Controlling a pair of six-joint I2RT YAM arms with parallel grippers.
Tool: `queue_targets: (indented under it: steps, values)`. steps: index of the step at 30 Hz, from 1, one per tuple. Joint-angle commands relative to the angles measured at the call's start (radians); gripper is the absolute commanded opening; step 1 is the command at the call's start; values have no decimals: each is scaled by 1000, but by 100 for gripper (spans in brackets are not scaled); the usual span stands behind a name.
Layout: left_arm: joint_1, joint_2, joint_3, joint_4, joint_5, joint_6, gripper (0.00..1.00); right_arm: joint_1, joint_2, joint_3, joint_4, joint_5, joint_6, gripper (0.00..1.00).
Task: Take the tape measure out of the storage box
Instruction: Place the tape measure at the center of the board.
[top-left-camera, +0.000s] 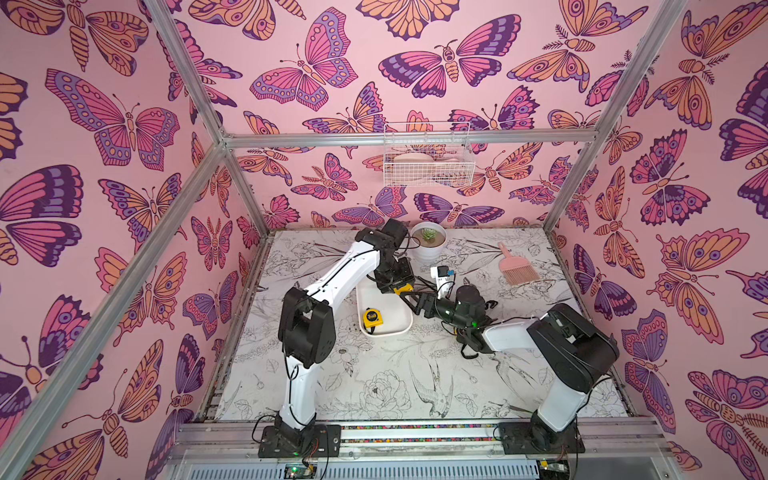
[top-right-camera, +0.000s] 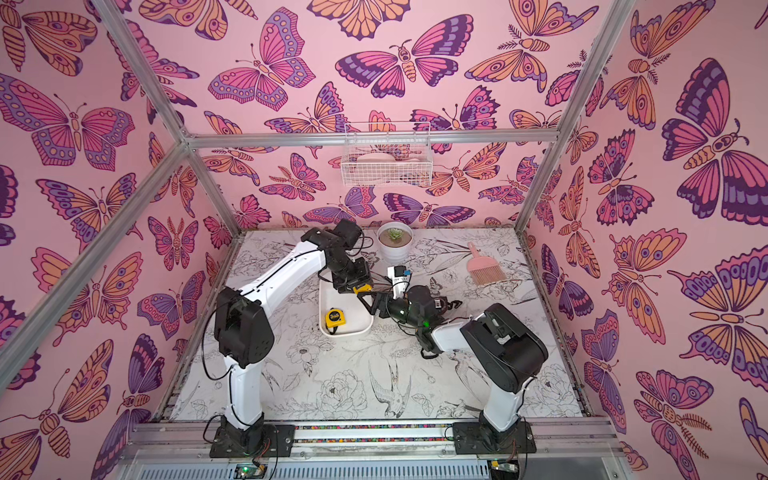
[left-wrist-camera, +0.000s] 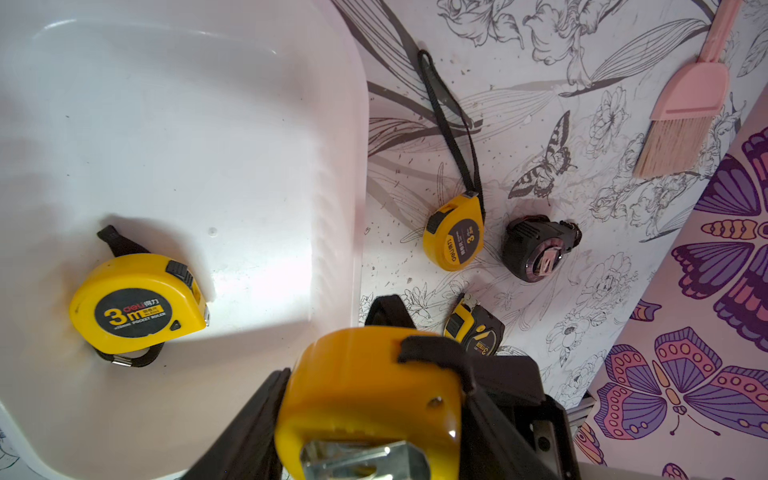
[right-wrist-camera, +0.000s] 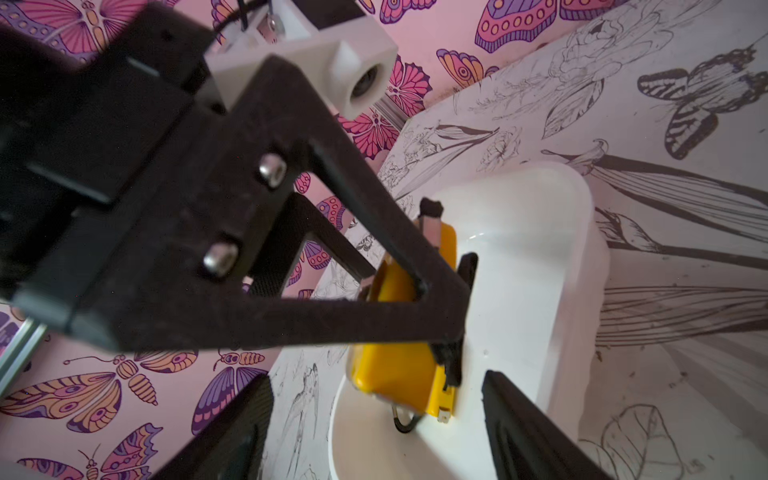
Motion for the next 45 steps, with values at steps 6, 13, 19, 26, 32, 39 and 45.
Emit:
queue_targets:
  steps: [6, 13, 19, 26, 32, 39, 45]
  values:
    - [-22, -33, 18, -16, 0, -16, 37, 10, 35, 38, 107, 44, 45, 68]
    - [-34, -33, 16, -16, 5, -6, 39, 10, 85, 52, 173, 28, 94, 27]
    - [-47, -51, 14, -11, 5, 19, 85, 11, 76, 44, 173, 26, 84, 12]
    - [-31, -113, 23, -14, -123, 67, 99, -9, 19, -9, 148, 24, 90, 11]
    - [6, -155, 21, -22, -278, 185, 99, -70, -134, -125, -1, -17, 66, 11]
    - [11, -99, -2, -101, -323, 328, 99, -91, -365, -266, -311, -96, -29, 10]
    - [-1, -74, -96, -107, -353, 390, 97, -101, -470, -350, -461, -71, -41, 10]
